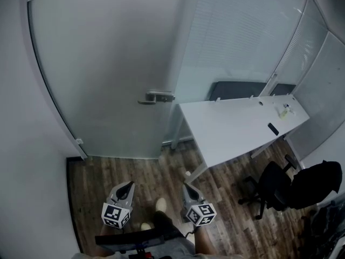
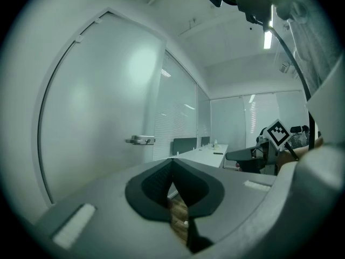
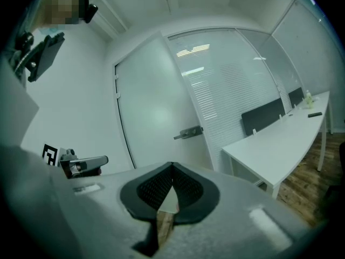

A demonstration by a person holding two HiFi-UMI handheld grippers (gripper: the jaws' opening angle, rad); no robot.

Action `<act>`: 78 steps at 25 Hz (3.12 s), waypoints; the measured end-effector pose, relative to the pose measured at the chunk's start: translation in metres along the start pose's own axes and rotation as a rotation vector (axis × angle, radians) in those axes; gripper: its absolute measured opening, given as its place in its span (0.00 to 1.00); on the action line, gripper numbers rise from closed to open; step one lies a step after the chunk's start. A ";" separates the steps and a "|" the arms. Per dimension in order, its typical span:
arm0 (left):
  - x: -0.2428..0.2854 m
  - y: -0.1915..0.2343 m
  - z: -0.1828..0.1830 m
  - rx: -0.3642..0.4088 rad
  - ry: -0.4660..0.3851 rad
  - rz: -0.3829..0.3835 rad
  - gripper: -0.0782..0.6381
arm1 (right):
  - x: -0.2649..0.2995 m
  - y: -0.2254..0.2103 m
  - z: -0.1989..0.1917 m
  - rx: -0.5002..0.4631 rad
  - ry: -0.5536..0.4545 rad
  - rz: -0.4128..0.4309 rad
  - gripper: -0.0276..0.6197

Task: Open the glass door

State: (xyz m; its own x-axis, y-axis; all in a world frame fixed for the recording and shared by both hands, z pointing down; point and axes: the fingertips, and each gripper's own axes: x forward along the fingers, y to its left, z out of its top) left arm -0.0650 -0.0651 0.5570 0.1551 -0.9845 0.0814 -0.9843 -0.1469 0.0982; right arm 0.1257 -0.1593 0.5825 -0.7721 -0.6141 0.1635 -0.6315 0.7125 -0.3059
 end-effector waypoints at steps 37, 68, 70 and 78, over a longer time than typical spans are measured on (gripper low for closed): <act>0.210 0.068 0.031 0.038 0.023 0.031 0.12 | 0.165 -0.120 0.052 0.028 0.072 0.097 0.05; 0.342 0.172 0.049 0.583 0.203 -0.104 0.38 | 0.182 -0.129 0.044 0.094 0.053 -0.043 0.05; 0.350 0.179 0.040 0.597 0.232 -0.117 0.41 | 0.181 -0.130 0.045 0.096 0.045 -0.063 0.05; 0.379 0.204 0.022 0.718 0.327 -0.150 0.46 | 0.182 -0.133 0.046 0.110 0.037 -0.113 0.05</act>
State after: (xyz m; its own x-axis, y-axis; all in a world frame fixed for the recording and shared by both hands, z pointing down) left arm -0.2093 -0.4704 0.5861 0.1978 -0.8880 0.4151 -0.7479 -0.4105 -0.5217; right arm 0.0728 -0.3813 0.6096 -0.7001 -0.6739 0.2361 -0.7042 0.5968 -0.3846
